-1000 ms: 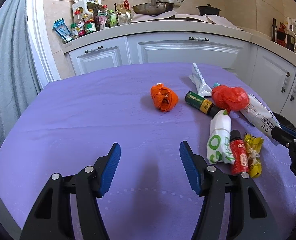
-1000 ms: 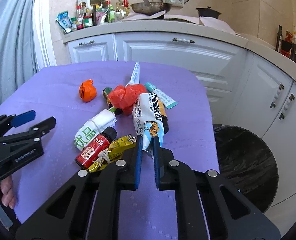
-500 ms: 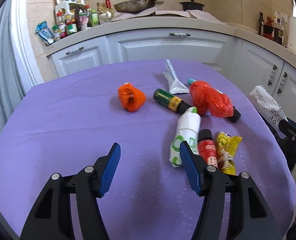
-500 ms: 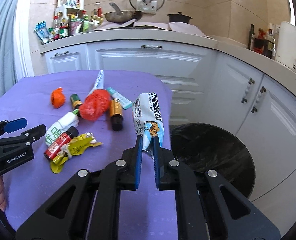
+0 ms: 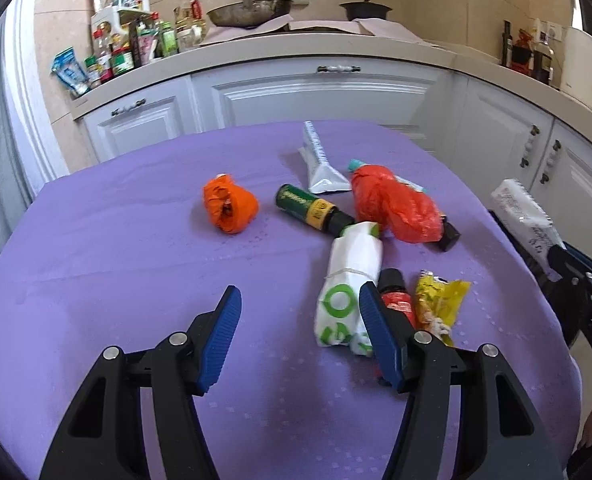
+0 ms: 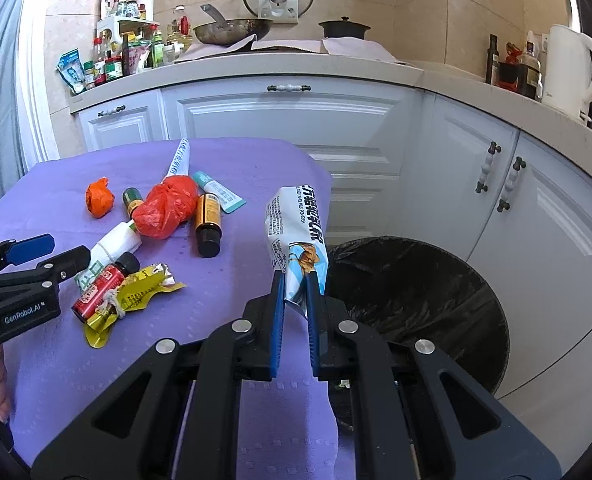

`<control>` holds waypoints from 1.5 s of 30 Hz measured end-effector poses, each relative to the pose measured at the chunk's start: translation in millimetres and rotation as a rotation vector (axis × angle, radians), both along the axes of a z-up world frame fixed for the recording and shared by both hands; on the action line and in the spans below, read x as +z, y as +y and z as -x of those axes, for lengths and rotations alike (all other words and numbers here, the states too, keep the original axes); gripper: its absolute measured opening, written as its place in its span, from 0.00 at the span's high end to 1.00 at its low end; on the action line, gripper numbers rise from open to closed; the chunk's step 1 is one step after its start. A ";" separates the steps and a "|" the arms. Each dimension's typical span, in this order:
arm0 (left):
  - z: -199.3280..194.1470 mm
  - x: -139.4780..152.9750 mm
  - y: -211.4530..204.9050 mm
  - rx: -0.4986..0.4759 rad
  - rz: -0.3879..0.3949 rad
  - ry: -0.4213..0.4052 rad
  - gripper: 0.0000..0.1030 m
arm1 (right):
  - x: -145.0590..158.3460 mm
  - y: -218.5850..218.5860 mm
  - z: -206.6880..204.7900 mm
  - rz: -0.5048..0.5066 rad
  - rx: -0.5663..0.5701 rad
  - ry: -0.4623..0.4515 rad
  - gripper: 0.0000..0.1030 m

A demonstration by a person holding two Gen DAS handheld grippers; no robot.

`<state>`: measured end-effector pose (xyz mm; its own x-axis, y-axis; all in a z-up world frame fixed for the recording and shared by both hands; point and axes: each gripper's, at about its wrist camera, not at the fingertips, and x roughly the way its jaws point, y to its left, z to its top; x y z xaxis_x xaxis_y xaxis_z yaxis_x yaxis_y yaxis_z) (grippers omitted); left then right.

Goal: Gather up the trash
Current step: 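Grasp the white-green printed bag with the left gripper, then carry the wrapper and bag over the bin and open both grippers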

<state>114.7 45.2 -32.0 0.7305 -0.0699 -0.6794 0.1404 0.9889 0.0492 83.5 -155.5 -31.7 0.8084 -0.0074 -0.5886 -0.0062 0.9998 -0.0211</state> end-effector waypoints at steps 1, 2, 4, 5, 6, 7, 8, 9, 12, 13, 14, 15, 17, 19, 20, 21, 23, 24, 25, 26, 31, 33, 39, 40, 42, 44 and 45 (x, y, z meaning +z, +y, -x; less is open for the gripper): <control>0.3 -0.7 -2.3 -0.008 -0.004 -0.002 0.41 | -0.5 -0.4 -0.4 -0.001 -0.001 0.003 0.90; -0.5 -2.2 -4.9 -0.017 -0.014 0.000 0.41 | -0.7 -0.7 -0.5 -0.002 -0.001 0.004 0.90; -3.9 -5.9 -7.1 -0.030 -0.018 0.020 0.41 | -0.6 -0.8 -0.7 -0.005 0.001 0.006 0.90; -6.0 -7.4 -7.3 -0.035 -0.013 0.032 0.42 | -0.7 -0.7 -0.7 -0.002 0.001 0.005 0.90; -8.9 -9.2 -6.4 -0.037 -0.003 0.049 0.42 | -0.5 -0.7 -0.7 -0.001 0.000 0.004 0.90; -10.0 -10.7 -6.5 -0.041 0.006 0.062 0.45 | -0.8 -0.9 -0.9 0.000 0.001 0.004 0.90; -13.0 -13.0 -5.6 -0.047 0.020 0.085 0.46 | -1.5 0.4 -0.6 -0.001 0.002 0.005 0.90; -14.5 -13.7 -3.7 -0.049 0.041 0.096 0.47 | -2.2 0.8 -0.8 -0.001 0.003 0.007 0.90; -15.1 -15.1 -2.7 -0.061 0.066 0.109 0.59 | -3.7 2.6 -1.9 -0.001 0.008 0.011 0.90; -14.7 -16.1 -4.0 -0.065 0.063 0.115 0.68 | -4.2 3.1 -1.9 -0.001 0.008 0.012 0.90; -14.2 -17.7 -5.2 -0.069 0.054 0.119 0.68 | -4.5 3.8 -1.9 -0.001 0.010 0.013 0.90; -13.0 -17.6 -5.2 -0.072 0.055 0.115 0.68 | -4.5 4.3 -1.5 0.000 0.011 0.013 0.90; -12.0 -17.2 -4.1 -0.074 0.063 0.115 0.69 | -4.2 4.5 -1.4 0.001 0.010 0.012 0.90; -10.7 -16.5 -2.4 -0.068 0.070 0.112 0.70 | -4.0 4.8 -1.1 0.001 0.009 0.010 0.90; -9.3 -15.6 -1.4 -0.059 0.071 0.104 0.70 | -3.6 4.6 -0.7 0.001 0.006 0.007 0.90; -7.3 -14.1 -0.6 -0.051 0.071 0.092 0.70 | -2.9 4.4 0.0 0.000 0.005 0.004 0.90; -3.3 -9.6 -0.3 -0.033 0.062 0.062 0.71 | -1.8 4.1 1.9 -0.001 0.003 0.000 0.90; -0.5 -7.3 -0.1 -0.023 0.054 0.045 0.71 | -1.4 4.1 3.2 0.000 0.002 -0.002 0.90; 2.2 -5.2 -0.4 -0.014 0.044 0.029 0.71 | -0.8 4.0 4.3 0.001 0.000 -0.003 0.90; 6.0 -2.3 -1.1 -0.003 0.028 0.007 0.71 | -0.1 3.2 5.5 0.001 -0.003 -0.005 0.90; 20.9 11.6 -1.6 0.032 0.010 -0.060 0.71 | 4.3 -3.7 13.1 0.003 -0.023 -0.017 0.90; 25.2 18.2 -4.3 0.028 0.023 -0.075 0.71 | 6.4 -7.6 15.9 0.005 -0.037 -0.022 0.90; 31.4 27.7 -26.0 -0.017 0.016 -0.107 0.71 | 13.4 -29.9 27.3 0.012 -0.104 -0.040 0.90; 30.7 28.2 -30.0 -0.025 0.019 -0.106 0.71 | 14.9 -34.1 29.2 0.013 -0.117 -0.044 0.90; 30.4 29.2 -39.9 -0.043 0.025 -0.108 0.71 | 16.9 -41.2 32.4 0.020 -0.137 -0.052 0.90; 29.8 30.3 -52.5 -0.059 0.021 -0.116 0.71 | 18.6 -49.6 34.9 0.029 -0.160 -0.059 0.90; 29.0 30.8 -59.4 -0.070 0.022 -0.120 0.71 | 18.9 -53.2 34.9 0.031 -0.169 -0.061 0.90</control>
<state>85.8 -14.2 -1.2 0.7990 -0.1371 -0.5855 0.2032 0.9779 0.0484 48.6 -208.7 -12.7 0.8284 -0.1638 -0.5356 0.1641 0.9853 -0.0476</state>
